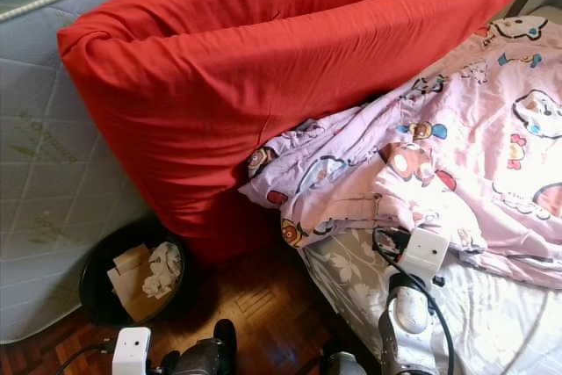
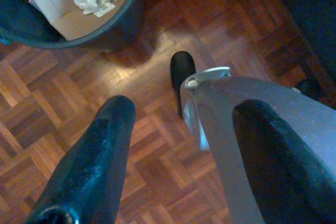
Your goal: Clean up the room
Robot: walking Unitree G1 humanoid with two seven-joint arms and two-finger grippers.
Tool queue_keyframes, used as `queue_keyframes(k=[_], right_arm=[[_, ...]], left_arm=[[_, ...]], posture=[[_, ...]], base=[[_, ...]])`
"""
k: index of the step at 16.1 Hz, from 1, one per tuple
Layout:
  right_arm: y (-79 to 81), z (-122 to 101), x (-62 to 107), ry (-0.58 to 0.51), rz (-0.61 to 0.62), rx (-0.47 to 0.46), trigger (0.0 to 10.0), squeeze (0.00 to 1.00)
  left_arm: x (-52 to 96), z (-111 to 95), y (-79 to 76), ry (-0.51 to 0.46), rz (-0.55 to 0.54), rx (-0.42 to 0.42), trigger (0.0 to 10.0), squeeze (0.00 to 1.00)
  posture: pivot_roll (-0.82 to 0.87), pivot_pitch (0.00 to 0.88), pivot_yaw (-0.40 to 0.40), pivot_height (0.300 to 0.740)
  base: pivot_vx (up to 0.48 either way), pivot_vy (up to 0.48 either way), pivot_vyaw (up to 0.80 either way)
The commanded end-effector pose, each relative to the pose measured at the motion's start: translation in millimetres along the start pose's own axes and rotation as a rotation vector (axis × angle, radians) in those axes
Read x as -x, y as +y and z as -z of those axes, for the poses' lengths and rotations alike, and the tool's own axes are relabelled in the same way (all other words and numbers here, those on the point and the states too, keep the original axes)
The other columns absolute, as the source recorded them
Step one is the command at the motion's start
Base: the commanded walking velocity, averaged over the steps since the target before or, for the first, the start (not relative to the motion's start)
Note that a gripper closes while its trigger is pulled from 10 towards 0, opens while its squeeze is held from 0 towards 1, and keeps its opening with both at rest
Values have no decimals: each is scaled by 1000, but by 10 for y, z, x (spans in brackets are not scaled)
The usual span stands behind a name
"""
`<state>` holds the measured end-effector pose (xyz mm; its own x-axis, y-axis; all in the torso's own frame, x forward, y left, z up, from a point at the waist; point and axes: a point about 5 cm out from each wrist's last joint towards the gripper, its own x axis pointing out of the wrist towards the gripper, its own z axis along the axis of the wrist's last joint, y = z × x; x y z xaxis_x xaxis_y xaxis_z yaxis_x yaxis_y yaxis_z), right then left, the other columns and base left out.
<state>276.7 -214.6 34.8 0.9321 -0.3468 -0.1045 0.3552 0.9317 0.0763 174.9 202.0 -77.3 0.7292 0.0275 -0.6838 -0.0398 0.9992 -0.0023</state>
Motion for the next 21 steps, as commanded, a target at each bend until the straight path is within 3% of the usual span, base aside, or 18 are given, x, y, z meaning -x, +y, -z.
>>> queue_keyframes(k=[1, 21], right_arm=[[-44, 32, 21, 11, 18, -8, 10000, 0], [-80, -70, -17, -44, 47, -20, 10000, 0]], left_arm=[[55, 158, -40, 47, 7, 17, 10000, 0], [77, 225, -50, 75, 0, 26, 10000, 0]], posture=[[78, 248, 37, 740], [82, 250, 38, 740]], base=[[-266, 0, 0], [-278, 0, 0]])
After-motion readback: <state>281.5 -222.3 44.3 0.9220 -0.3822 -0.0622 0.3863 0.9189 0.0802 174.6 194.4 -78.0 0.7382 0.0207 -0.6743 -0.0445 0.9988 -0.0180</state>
